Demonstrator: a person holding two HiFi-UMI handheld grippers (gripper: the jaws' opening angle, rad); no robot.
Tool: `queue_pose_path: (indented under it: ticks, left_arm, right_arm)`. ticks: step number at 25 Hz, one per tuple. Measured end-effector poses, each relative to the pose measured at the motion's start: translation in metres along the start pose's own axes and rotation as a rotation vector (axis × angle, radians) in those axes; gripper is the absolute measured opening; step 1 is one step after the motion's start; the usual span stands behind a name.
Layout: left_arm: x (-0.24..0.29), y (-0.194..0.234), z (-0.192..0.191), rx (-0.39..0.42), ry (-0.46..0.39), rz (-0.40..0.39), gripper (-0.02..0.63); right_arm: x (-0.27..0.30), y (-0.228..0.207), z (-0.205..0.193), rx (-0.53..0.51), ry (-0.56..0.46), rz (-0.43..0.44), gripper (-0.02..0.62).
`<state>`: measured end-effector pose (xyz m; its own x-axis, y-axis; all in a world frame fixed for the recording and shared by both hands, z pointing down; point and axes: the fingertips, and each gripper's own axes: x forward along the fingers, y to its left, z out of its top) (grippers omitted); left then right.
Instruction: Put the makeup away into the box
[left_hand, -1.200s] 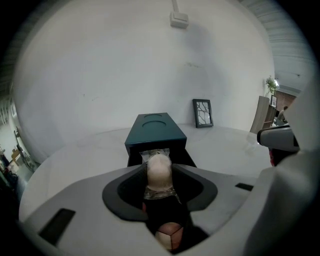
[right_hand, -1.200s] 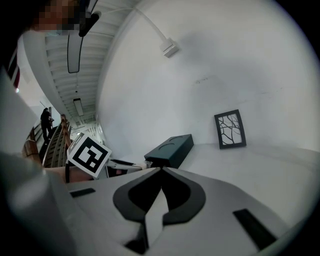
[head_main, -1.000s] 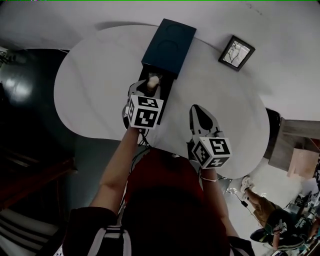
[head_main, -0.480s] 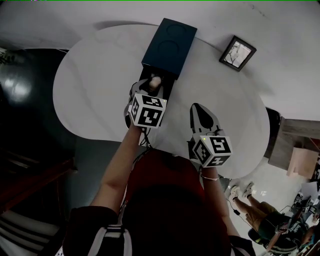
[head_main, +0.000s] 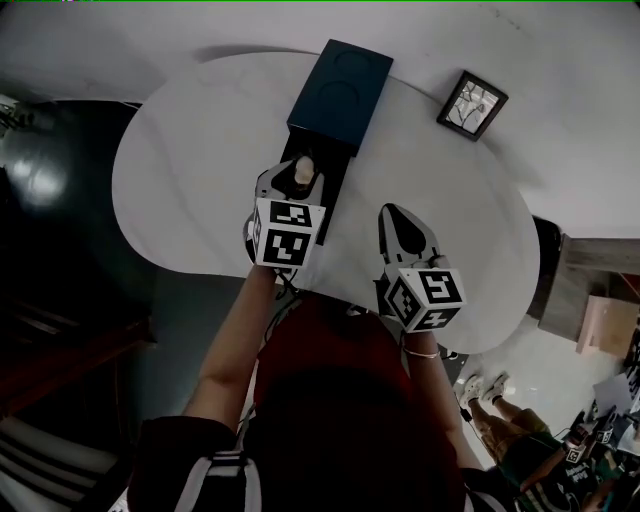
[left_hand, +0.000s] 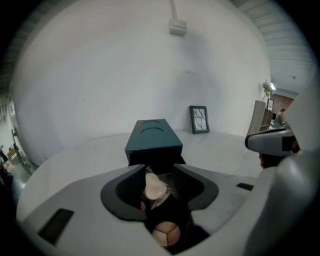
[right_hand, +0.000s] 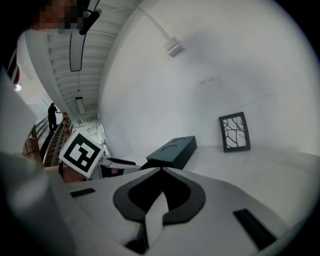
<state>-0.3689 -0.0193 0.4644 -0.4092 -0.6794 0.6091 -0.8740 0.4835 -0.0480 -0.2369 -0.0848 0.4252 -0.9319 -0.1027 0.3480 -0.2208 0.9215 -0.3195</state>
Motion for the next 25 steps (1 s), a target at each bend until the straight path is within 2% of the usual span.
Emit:
queue_pose_path:
  ticks: [5, 11, 17, 25]
  left_arm:
    - [-0.029, -0.008, 0.003, -0.049, -0.058, 0.002, 0.136]
    - [-0.062, -0.018, -0.003, -0.054, -0.091, 0.028, 0.074]
    - [-0.089, -0.029, -0.010, -0.084, -0.109, 0.037, 0.038]
    - [-0.119, -0.052, -0.014, -0.117, -0.155, 0.004, 0.023]
  right_arm:
    - [-0.012, 0.009, 0.003, -0.011, -0.022, 0.021, 0.015]
    - [-0.033, 0.020, 0.005, -0.031, -0.047, 0.043, 0.015]
    - [-0.053, 0.025, 0.008, -0.043, -0.068, 0.055, 0.015]
    - [-0.080, 0.028, 0.015, -0.071, -0.100, 0.075, 0.014]
